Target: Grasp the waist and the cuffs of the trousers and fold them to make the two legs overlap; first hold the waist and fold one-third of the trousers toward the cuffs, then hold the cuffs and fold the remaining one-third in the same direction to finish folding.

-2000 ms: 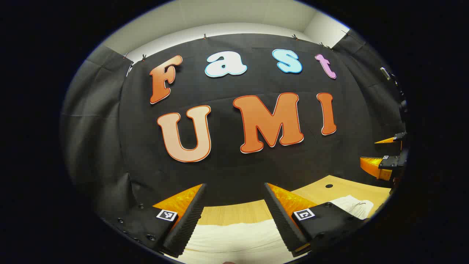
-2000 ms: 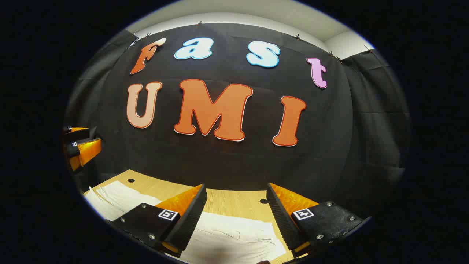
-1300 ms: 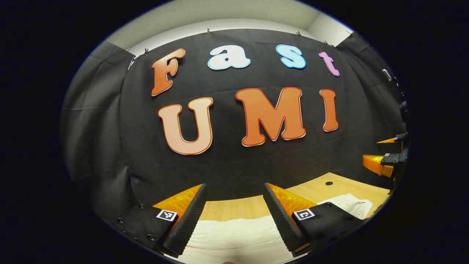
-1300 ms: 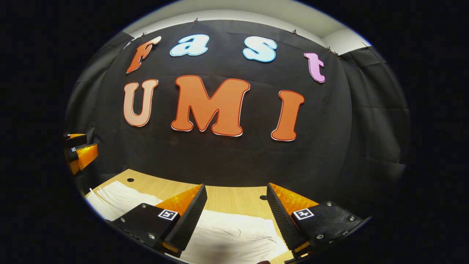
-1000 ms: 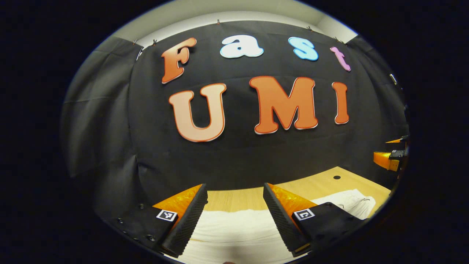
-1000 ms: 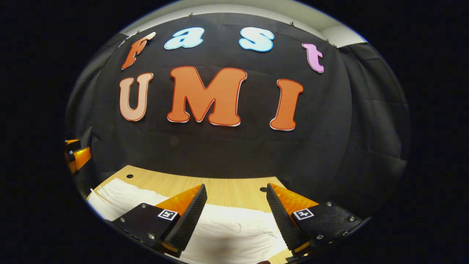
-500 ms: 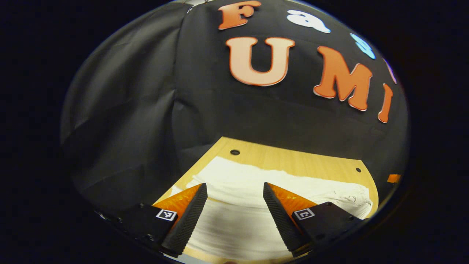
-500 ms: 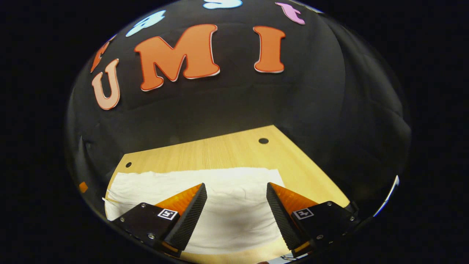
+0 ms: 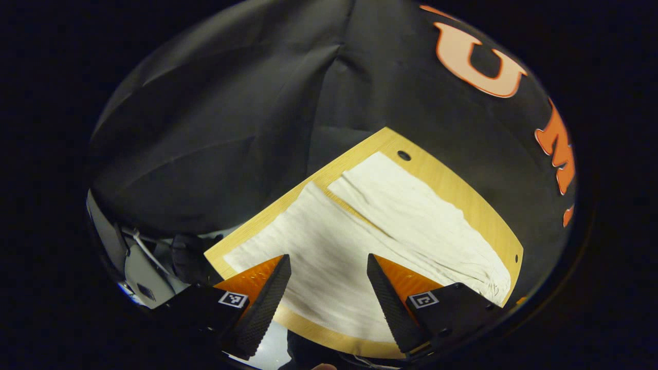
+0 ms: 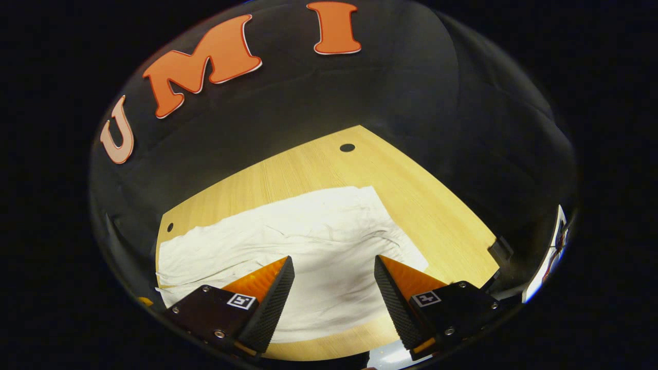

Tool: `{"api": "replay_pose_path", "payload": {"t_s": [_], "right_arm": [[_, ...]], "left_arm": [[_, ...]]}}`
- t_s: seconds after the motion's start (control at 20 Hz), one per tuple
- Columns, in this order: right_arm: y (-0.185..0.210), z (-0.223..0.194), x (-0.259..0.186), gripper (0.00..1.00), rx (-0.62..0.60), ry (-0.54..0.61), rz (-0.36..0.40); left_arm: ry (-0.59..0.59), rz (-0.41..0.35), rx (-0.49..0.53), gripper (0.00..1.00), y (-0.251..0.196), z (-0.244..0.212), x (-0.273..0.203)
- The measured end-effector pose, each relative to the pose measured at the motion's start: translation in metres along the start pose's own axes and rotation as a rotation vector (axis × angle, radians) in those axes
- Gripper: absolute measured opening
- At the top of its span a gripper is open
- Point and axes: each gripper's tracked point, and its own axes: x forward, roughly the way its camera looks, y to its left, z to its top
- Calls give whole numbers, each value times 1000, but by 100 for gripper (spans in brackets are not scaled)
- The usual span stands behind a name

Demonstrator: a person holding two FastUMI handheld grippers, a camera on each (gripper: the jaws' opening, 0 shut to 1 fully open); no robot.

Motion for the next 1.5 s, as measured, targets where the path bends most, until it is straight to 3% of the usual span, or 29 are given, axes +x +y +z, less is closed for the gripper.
{"api": "replay_pose_path", "payload": {"t_s": [0.15,0.3,0.6,0.85,1.15,1.25,1.35,1.5], "right_arm": [[-10,-19,3,94,32,65,-36],[-18,-34,3,93,41,106,-77],[-27,-63,1,94,84,160,-120],[-39,-80,3,94,161,195,-118],[-50,-75,15,94,197,205,-98],[-56,-71,17,94,199,204,-96],[-63,-66,19,94,212,204,-104],[-73,-56,25,94,247,196,-97]], "left_arm": [[89,79,-42,99,34,-7,15],[168,111,-95,98,59,-14,28],[330,122,-201,98,93,-41,71],[367,95,-322,98,114,-45,79],[363,-3,-490,98,108,-55,87],[309,-82,-524,96,107,-45,87],[290,-128,-582,99,111,-44,89],[242,-181,-684,95,116,-37,91]]}}
